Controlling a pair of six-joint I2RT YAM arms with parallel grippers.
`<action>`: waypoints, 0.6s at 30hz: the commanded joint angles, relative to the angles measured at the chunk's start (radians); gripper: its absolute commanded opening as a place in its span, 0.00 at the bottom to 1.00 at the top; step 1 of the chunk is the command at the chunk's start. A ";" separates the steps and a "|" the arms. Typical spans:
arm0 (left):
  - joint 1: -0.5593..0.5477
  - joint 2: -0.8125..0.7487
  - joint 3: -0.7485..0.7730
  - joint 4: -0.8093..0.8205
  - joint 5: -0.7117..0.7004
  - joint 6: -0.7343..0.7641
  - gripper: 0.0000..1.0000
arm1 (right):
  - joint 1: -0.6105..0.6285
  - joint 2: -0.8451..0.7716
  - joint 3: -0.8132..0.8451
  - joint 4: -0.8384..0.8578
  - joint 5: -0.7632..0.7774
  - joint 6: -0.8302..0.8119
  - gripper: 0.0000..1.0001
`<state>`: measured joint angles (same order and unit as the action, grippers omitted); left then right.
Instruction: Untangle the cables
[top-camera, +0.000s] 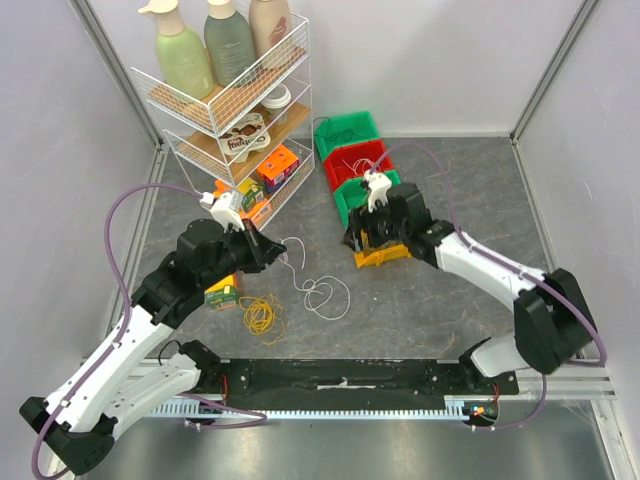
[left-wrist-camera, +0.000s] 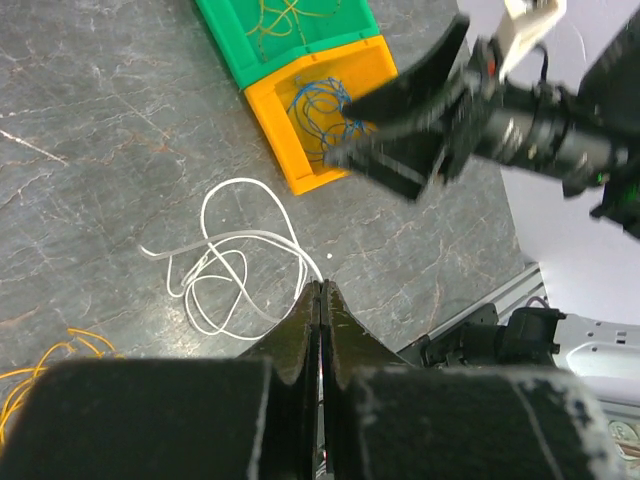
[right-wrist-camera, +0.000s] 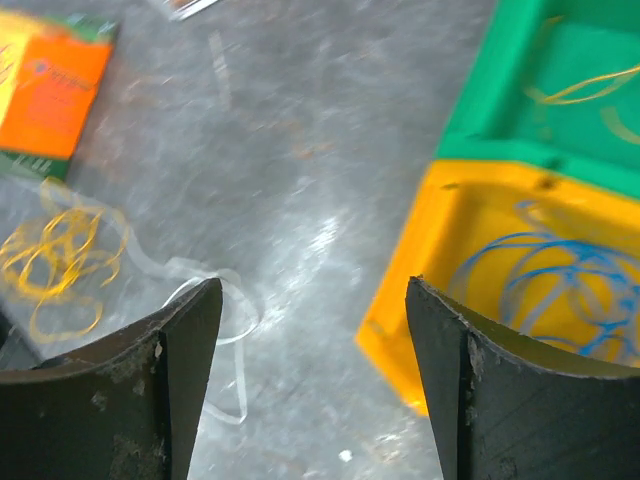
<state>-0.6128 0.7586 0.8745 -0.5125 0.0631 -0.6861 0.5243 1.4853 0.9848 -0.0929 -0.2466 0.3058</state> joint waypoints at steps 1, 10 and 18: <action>0.004 0.027 0.070 0.069 0.015 0.043 0.02 | 0.092 -0.123 -0.096 0.084 -0.089 0.000 0.82; 0.002 0.033 0.182 0.062 0.024 0.046 0.02 | 0.193 -0.163 -0.285 0.221 -0.100 0.044 0.84; 0.004 0.047 0.270 0.060 0.063 0.040 0.02 | 0.272 -0.057 -0.356 0.435 -0.088 0.200 0.82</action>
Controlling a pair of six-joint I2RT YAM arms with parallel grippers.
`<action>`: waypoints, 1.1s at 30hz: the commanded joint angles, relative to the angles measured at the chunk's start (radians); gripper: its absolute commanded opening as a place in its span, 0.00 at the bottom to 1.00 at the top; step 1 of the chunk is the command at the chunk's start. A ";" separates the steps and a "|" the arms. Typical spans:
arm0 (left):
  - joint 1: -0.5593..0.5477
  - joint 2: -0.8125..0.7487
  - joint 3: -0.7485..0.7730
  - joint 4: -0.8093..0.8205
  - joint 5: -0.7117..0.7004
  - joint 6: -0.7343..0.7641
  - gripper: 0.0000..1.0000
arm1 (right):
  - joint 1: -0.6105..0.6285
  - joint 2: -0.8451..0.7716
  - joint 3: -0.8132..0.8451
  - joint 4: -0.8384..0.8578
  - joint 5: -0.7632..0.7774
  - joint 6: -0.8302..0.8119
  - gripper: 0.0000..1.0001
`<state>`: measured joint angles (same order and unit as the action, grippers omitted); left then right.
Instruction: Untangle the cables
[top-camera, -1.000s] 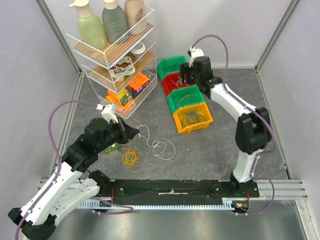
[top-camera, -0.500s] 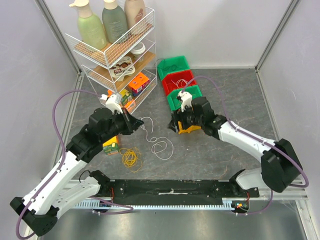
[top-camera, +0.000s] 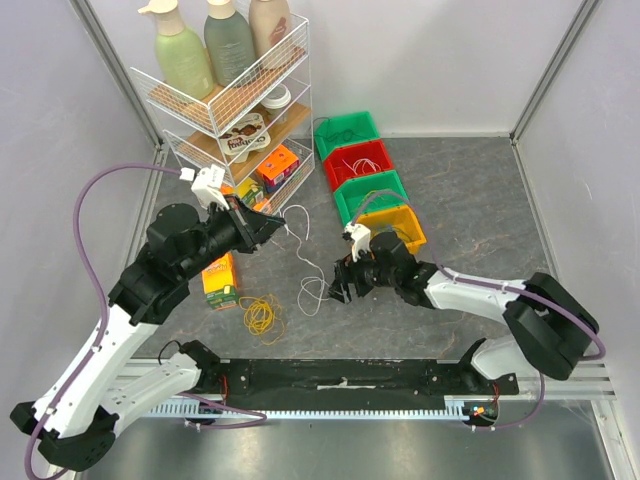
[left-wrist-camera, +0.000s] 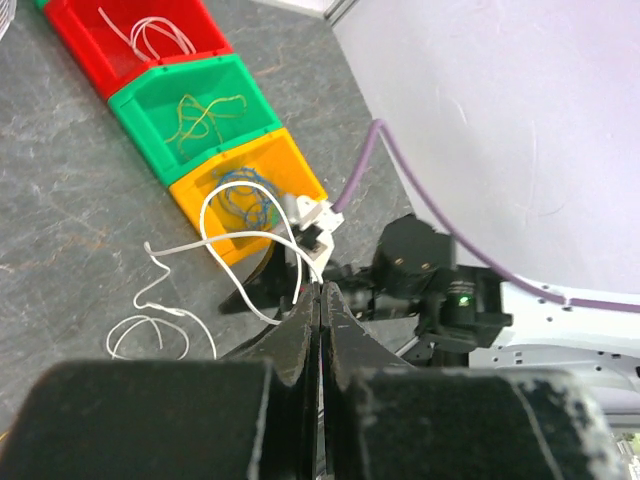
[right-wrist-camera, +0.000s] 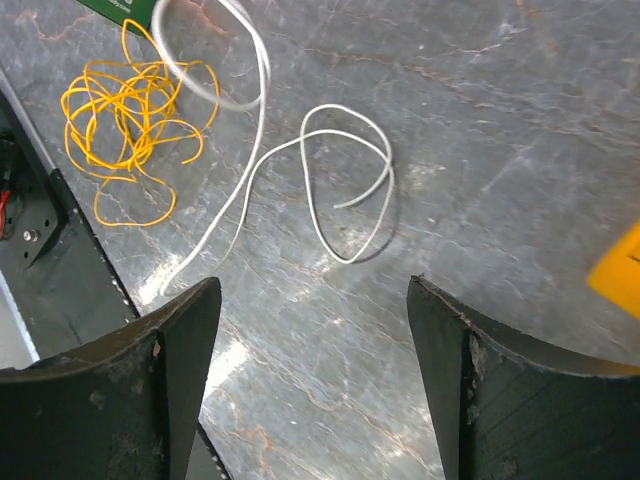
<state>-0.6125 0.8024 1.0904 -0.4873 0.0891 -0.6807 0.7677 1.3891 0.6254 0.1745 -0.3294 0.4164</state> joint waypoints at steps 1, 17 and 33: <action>0.003 0.003 0.058 0.032 0.037 0.033 0.02 | 0.036 0.050 0.010 0.189 -0.007 0.100 0.82; 0.003 -0.005 0.072 0.010 0.031 0.033 0.02 | 0.031 -0.053 0.046 0.063 0.281 0.081 0.81; 0.003 -0.037 0.054 -0.011 0.012 0.044 0.02 | 0.084 0.179 0.126 0.263 -0.012 0.224 0.39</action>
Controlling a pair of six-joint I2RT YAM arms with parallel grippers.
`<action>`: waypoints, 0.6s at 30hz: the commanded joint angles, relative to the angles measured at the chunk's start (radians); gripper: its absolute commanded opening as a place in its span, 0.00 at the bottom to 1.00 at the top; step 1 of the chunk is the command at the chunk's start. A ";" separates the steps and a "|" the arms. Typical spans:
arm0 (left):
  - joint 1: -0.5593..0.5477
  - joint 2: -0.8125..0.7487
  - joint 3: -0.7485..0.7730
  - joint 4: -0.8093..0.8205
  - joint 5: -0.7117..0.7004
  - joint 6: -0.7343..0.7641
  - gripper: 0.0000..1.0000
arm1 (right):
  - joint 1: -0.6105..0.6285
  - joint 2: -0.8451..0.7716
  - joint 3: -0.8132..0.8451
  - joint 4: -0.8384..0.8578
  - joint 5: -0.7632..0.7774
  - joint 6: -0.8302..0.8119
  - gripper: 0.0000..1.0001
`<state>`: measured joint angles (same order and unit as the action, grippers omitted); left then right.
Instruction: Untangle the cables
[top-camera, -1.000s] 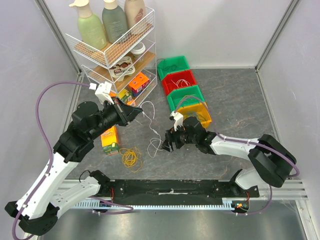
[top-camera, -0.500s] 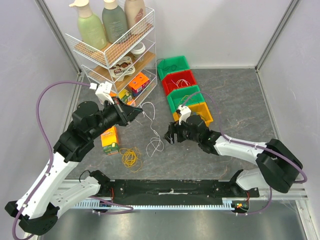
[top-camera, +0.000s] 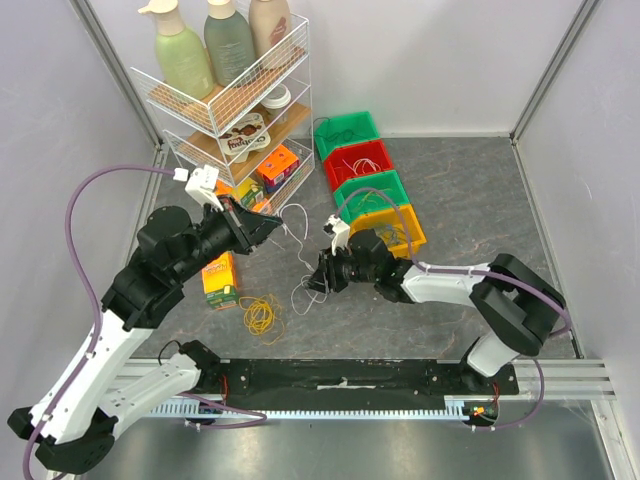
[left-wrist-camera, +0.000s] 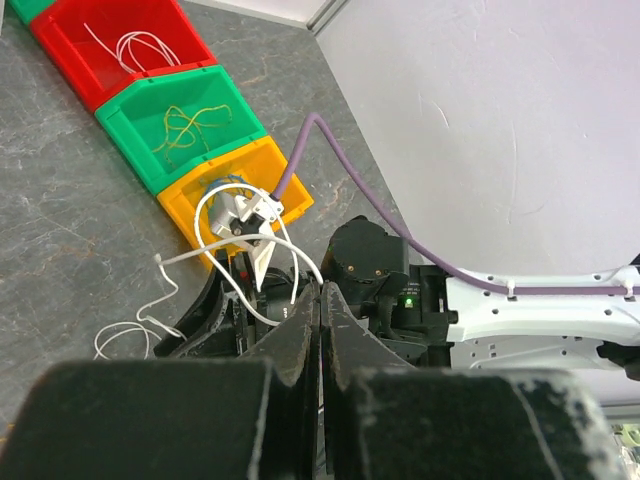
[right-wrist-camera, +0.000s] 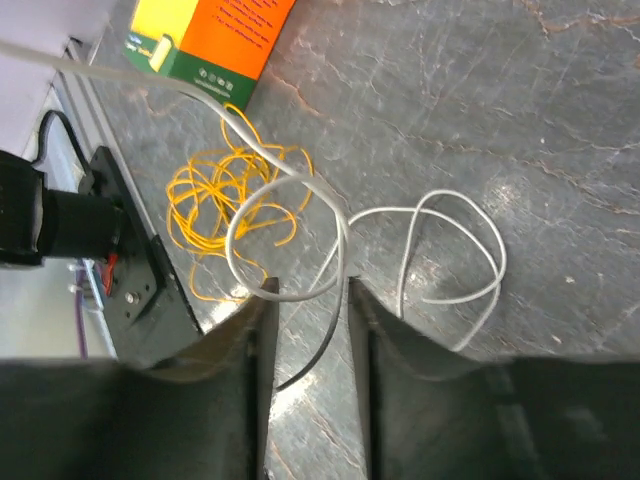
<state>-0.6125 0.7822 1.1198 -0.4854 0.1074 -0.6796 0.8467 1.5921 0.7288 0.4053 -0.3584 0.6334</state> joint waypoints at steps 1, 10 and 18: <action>0.003 -0.018 0.018 -0.015 -0.012 0.045 0.02 | 0.005 -0.049 0.040 -0.024 0.056 -0.018 0.31; 0.003 0.000 -0.169 -0.005 0.015 -0.014 0.04 | -0.047 -0.326 0.182 -0.387 0.276 -0.216 0.00; 0.003 -0.024 -0.137 0.013 0.091 0.092 0.74 | -0.061 -0.403 0.342 -0.559 0.205 -0.339 0.00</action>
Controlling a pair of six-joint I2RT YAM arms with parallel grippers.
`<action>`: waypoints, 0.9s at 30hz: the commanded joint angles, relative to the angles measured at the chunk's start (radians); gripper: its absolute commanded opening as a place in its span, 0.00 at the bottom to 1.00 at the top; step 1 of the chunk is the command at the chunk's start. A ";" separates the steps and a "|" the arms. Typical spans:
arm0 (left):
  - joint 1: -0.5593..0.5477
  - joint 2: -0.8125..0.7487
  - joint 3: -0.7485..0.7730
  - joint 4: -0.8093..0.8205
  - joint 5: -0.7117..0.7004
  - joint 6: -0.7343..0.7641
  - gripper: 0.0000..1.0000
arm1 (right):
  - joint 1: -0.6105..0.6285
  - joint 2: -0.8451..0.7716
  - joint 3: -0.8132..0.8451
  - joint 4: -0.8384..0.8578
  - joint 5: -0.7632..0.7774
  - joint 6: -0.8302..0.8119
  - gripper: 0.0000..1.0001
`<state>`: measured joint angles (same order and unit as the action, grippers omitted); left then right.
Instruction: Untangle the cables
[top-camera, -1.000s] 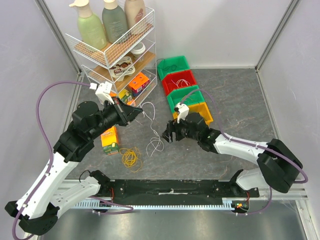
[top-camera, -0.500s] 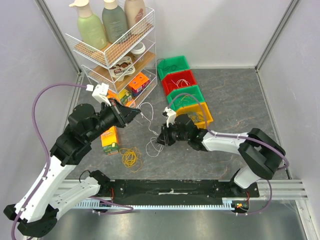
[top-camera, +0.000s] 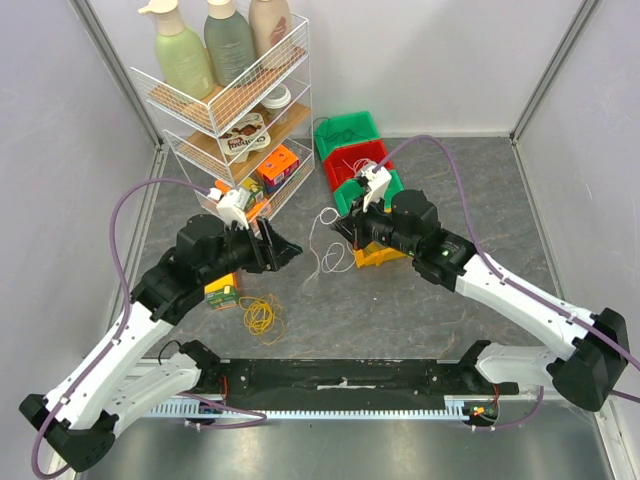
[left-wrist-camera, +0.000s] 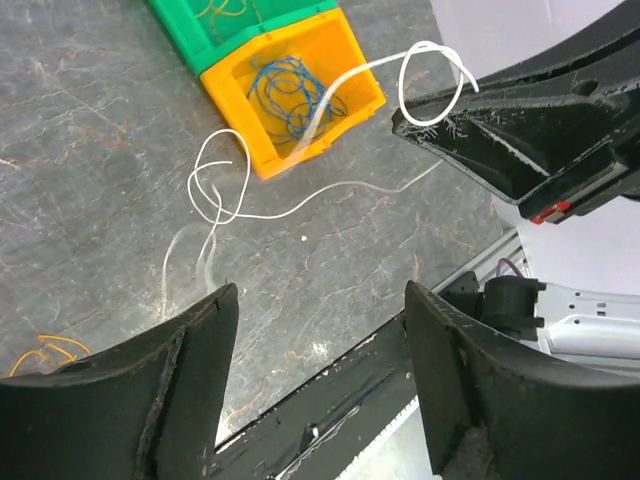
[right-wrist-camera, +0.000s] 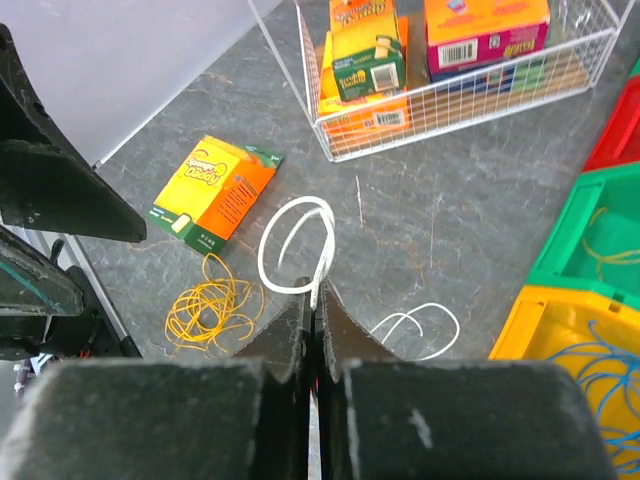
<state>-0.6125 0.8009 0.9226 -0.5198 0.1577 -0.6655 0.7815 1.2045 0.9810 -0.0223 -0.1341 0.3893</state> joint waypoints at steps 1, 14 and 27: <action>0.003 -0.046 0.074 0.046 0.036 0.093 0.75 | 0.002 -0.019 0.105 -0.143 -0.024 -0.101 0.00; -0.007 0.029 0.004 0.336 0.210 0.217 0.94 | 0.005 0.004 0.193 0.013 -0.374 0.193 0.00; -0.196 0.144 -0.008 0.428 0.109 0.283 0.96 | 0.048 0.049 0.208 -0.019 -0.033 0.471 0.00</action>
<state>-0.7563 0.9134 0.8772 -0.1287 0.3550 -0.4549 0.8017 1.2472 1.1450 0.0288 -0.3370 0.7925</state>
